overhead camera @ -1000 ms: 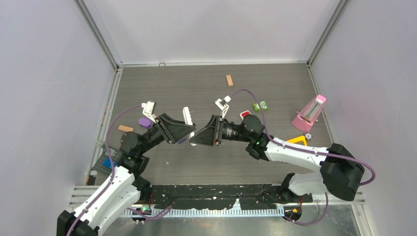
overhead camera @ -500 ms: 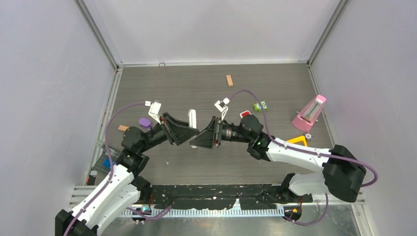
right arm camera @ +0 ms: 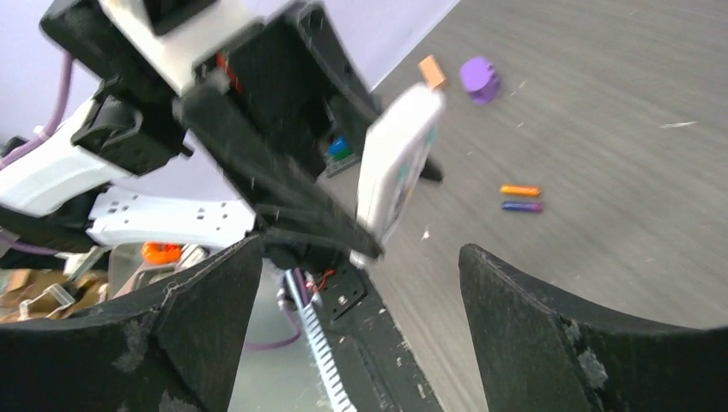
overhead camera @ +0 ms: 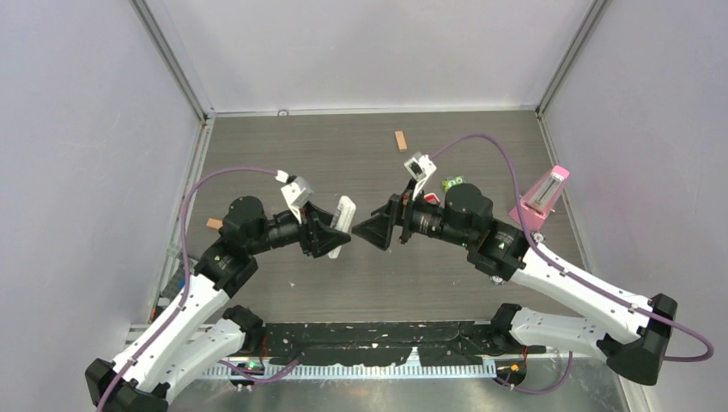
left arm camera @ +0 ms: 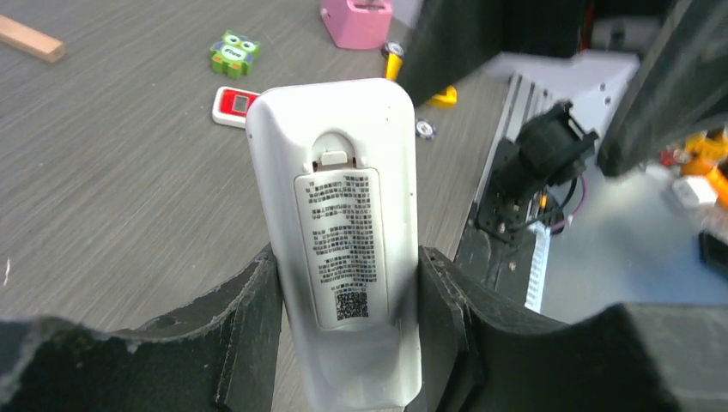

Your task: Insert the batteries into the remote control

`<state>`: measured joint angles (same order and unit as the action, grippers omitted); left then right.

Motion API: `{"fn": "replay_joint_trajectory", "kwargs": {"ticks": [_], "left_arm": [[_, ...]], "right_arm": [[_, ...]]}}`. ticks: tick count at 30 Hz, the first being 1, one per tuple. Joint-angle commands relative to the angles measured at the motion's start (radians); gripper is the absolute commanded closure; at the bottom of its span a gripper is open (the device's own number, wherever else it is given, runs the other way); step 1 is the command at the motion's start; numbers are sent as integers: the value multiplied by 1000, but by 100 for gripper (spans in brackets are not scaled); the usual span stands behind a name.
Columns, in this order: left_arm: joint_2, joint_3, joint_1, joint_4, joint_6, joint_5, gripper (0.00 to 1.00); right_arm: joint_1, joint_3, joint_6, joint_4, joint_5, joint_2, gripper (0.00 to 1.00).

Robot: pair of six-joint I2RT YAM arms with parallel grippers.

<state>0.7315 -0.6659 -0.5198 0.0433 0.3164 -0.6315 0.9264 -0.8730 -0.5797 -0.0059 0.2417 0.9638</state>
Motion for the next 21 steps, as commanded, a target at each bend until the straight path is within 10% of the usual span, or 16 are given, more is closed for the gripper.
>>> {"fn": "replay_joint_trajectory", "kwargs": {"ticks": [1, 21], "left_arm": [[32, -108, -81, 153, -235, 16, 100], [77, -176, -179, 286, -417, 241, 100]], "right_arm": [[0, -234, 113, -245, -130, 95, 12], [-11, -317, 19, -349, 8, 284, 58]]}}
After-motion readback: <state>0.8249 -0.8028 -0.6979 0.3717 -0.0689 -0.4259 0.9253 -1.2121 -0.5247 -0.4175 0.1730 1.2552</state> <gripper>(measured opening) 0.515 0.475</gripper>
